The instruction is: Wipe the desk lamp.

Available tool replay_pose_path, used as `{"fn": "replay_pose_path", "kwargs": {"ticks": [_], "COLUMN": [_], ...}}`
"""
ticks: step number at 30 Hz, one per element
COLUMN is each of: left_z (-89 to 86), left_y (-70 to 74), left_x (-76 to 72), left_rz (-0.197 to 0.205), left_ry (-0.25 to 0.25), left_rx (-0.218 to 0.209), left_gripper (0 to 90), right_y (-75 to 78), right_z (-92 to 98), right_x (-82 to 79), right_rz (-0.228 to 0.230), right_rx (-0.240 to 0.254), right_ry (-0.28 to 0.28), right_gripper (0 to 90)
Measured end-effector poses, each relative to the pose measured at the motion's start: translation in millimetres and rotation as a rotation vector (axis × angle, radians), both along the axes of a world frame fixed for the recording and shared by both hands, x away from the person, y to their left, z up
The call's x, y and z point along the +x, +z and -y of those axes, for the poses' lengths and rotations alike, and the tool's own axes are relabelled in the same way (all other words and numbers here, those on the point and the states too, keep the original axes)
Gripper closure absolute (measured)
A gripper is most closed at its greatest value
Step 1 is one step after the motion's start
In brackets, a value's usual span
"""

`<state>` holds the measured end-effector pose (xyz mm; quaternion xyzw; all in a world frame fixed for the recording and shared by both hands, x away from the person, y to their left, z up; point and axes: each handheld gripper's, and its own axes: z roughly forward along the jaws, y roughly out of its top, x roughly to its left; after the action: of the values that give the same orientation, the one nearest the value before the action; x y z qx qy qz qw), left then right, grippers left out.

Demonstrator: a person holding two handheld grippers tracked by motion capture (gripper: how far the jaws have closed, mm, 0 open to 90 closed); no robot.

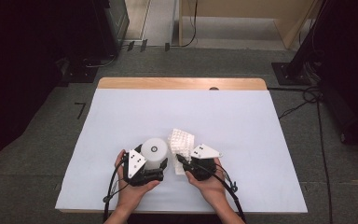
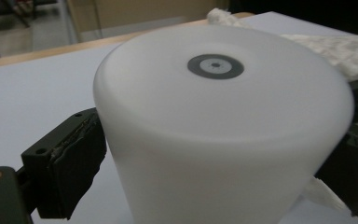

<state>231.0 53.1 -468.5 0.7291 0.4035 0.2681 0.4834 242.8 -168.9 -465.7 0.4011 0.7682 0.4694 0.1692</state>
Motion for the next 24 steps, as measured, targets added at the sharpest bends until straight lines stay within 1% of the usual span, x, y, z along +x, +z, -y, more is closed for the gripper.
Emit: {"fn": "replay_pose_path", "kwargs": {"ticks": [1, 3, 6, 7, 8, 11, 13, 15, 16, 18, 20, 21, 22, 24], "left_z": [2.3, 3.0, -2.1, -5.0, -8.6, -20.0, -23.6, -24.5, -24.4, -21.4, -16.5, -13.2, -10.7, -7.1], "left_y": [-0.8, -0.7, 0.8, 1.3, 2.3, 8.6, 10.7, 10.1, 9.8, 8.0, 5.9, 4.4, 3.4, 2.2], "left_x": [-0.7, -1.2, 2.4, 4.2, 5.4, 8.6, 10.8, 11.4, 11.3, 11.1, 10.0, 9.3, 8.7, 7.6], "left_rz": [-0.004, 0.001, -0.01, -0.013, -0.014, -0.007, -0.015, -0.017, -0.018, -0.023, -0.025, -0.024, -0.023, -0.024], "left_ry": [0.008, 0.006, -0.027, -0.042, -0.058, -0.113, -0.125, -0.142, -0.149, -0.159, -0.173, -0.188, -0.196, -0.207], "left_rx": [0.007, 0.016, 0.011, -0.003, -0.026, -0.107, -0.121, -0.115, -0.106, -0.088, -0.06, -0.039, -0.025, -0.008], "left_gripper": [5.2, 8.3, 8.7, 8.7, 8.7, 8.7, 8.8, 8.8, 8.8, 8.8, 8.8, 8.8, 8.8, 8.8], "right_y": [-0.7, -3.5, -6.0, -7.1, -8.3, -12.3, -13.9, -12.2, -10.7, -6.3, 1.4, 4.4, 10.1, 18.5], "right_z": [-0.7, -2.2, -3.8, -4.3, -5.2, -8.3, -10.3, -11.6, -11.9, -11.8, -8.9, -7.4, -4.3, 0.7], "right_x": [-0.1, 0.1, 0.1, 0.2, 0.4, 0.9, 0.5, -0.9, -1.5, -3.5, -5.2, -5.4, -6.1, -6.9], "right_rz": [-0.003, -0.009, -0.02, -0.021, -0.023, -0.038, -0.043, -0.044, -0.029, -0.021, 0.003, 0.017, 0.033, 0.051], "right_rx": [0.0, -0.006, -0.012, -0.018, -0.019, -0.033, -0.027, -0.016, -0.015, 0.004, 0.031, 0.04, 0.055, 0.081], "right_ry": [0.001, 0.004, 0.009, 0.009, 0.012, 0.016, 0.02, 0.026, 0.03, 0.034, 0.033, 0.034, 0.024, 0.016], "right_gripper": [72.6, 72.4, 72.4, 72.5, 72.4, 72.5, 72.8, 73.0, 73.1, 73.3, 73.4, 73.4, 73.4, 73.5]}}
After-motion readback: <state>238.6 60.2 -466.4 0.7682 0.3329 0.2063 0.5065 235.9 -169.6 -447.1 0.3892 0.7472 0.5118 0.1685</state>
